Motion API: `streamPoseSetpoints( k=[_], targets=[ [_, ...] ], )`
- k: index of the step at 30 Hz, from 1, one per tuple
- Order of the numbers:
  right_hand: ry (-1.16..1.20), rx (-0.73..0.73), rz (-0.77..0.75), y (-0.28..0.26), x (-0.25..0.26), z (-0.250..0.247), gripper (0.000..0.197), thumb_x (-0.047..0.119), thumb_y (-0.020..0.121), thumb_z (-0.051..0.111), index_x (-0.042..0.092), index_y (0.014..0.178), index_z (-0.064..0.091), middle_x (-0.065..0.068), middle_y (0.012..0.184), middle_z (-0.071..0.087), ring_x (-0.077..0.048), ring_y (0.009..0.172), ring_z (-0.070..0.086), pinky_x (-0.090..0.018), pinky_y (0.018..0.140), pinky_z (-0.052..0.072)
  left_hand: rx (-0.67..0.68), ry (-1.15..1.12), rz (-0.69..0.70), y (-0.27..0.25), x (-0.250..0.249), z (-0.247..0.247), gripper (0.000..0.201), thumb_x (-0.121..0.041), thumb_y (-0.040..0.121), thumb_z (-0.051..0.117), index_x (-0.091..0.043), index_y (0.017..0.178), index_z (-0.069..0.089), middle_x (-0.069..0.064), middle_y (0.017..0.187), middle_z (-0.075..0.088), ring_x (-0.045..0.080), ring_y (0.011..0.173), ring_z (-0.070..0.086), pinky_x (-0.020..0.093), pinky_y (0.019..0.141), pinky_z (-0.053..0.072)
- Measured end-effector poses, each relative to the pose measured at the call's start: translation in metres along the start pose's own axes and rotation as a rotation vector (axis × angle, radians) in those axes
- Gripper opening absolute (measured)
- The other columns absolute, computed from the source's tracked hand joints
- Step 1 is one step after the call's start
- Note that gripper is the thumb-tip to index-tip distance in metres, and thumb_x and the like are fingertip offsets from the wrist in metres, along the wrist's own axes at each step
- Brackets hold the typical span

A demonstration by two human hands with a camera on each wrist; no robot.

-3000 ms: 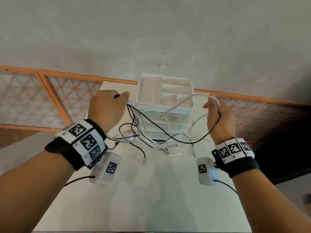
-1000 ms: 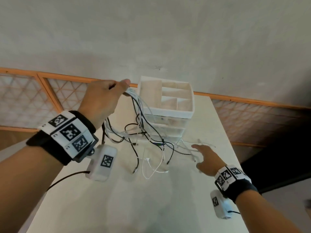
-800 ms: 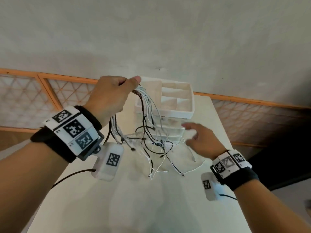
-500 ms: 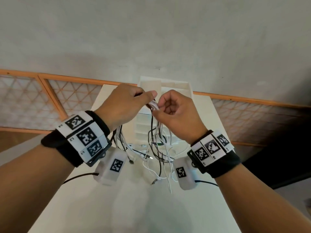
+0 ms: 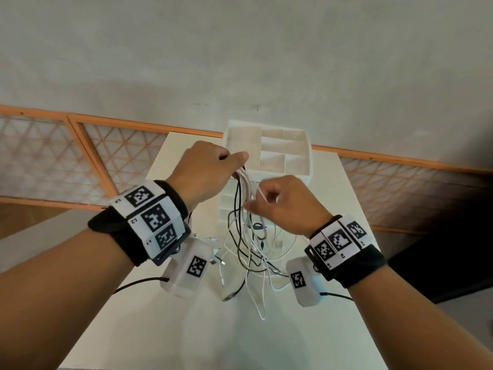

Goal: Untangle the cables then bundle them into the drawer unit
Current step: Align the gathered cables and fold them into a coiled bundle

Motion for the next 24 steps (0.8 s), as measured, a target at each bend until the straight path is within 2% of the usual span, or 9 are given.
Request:
streamPoseSetpoints(
  k=[3,5,8,10,12,14,18,21,24],
  targets=[
    [-0.302,0.224,0.2,-0.014,-0.04,0.012,0.049,0.042,0.092,0.065,0.01,0.056,0.056,0.001,0.054,0.052,-0.007,0.048,0.048,-0.024,0.056,0.038,-0.125,-0.154,-0.025,0.008,-0.002,-0.021,0.052,-0.043,0.094,0.062,-0.014,0.057,0.04,-0.006,0.044,0.024,0.013,0.036,0.023,0.027,0.049,0.024],
    [-0.361,0.234,0.335,-0.02,-0.061,0.007,0.055,0.052,0.097,0.052,0.013,0.059,0.059,0.0,0.059,0.061,-0.01,0.053,0.056,-0.026,0.061,0.042,-0.193,-0.208,-0.009,0.014,-0.005,-0.036,0.052,-0.042,0.093,0.063,-0.002,0.062,0.05,0.0,0.047,0.026,0.014,0.034,0.024,0.024,0.045,0.025],
    [-0.1,-0.207,0.442,-0.015,-0.07,-0.029,0.057,0.054,0.099,0.044,0.018,0.061,0.066,0.002,0.061,0.069,-0.012,0.055,0.061,-0.029,0.071,0.048,-0.231,-0.127,0.006,0.02,0.0,-0.042,0.057,-0.045,0.093,0.062,0.009,0.076,0.062,0.005,0.05,0.032,0.018,0.037,0.03,0.027,0.05,0.029],
    [0.139,-0.605,0.36,-0.013,-0.061,-0.057,0.053,0.054,0.098,0.047,0.017,0.064,0.066,0.0,0.062,0.068,-0.015,0.054,0.058,-0.032,0.062,0.047,-0.224,-0.038,-0.01,0.019,0.008,-0.035,0.057,-0.046,0.094,0.06,0.006,0.069,0.059,0.006,0.051,0.032,0.022,0.044,0.032,0.032,0.054,0.03],
    [0.184,-0.828,0.272,-0.018,-0.053,-0.072,0.052,0.054,0.097,0.048,0.014,0.07,0.065,-0.002,0.066,0.064,-0.016,0.058,0.056,-0.03,0.059,0.044,-0.234,0.0,-0.02,0.016,0.018,-0.03,0.057,-0.043,0.095,0.058,0.001,0.06,0.049,0.007,0.051,0.03,0.024,0.048,0.031,0.034,0.056,0.027],
    [0.046,-0.772,0.36,-0.026,-0.067,-0.068,0.049,0.05,0.1,0.046,0.013,0.073,0.066,-0.002,0.07,0.065,-0.016,0.061,0.057,-0.028,0.061,0.044,-0.287,-0.047,-0.036,0.014,0.025,-0.029,0.056,-0.041,0.095,0.059,-0.003,0.057,0.044,0.005,0.05,0.028,0.024,0.05,0.03,0.033,0.057,0.025],
    [-0.076,-0.291,0.708,-0.044,-0.125,-0.034,0.04,0.039,0.099,0.052,0.014,0.073,0.069,-0.008,0.076,0.073,-0.024,0.06,0.067,-0.037,0.064,0.059,-0.339,-0.283,-0.083,0.02,0.023,-0.041,0.052,-0.044,0.092,0.062,0.003,0.07,0.057,0.0,0.051,0.026,0.02,0.044,0.024,0.032,0.054,0.028],
    [0.136,-0.521,0.733,-0.05,-0.132,-0.036,0.03,0.027,0.099,0.053,0.012,0.078,0.068,-0.013,0.08,0.074,-0.021,0.05,0.064,-0.033,0.053,0.056,-0.293,-0.291,-0.097,0.02,0.023,-0.042,0.048,-0.043,0.093,0.062,-0.007,0.064,0.048,0.002,0.052,0.024,0.017,0.037,0.022,0.026,0.048,0.023],
    [0.047,-0.758,0.618,-0.047,-0.124,-0.059,0.026,0.029,0.097,0.055,0.017,0.076,0.067,-0.007,0.075,0.071,-0.027,0.064,0.069,-0.04,0.066,0.059,-0.264,-0.293,-0.118,0.016,0.025,-0.037,0.055,-0.04,0.094,0.062,-0.017,0.055,0.031,0.002,0.052,0.021,0.014,0.034,0.019,0.022,0.042,0.023]
  ],
)
Point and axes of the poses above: each hand's wrist, its own y-axis towards the middle knuckle, its own z-axis out of the palm, x = y × z, the point moved 2 cm from there along y, towards the middle knuckle
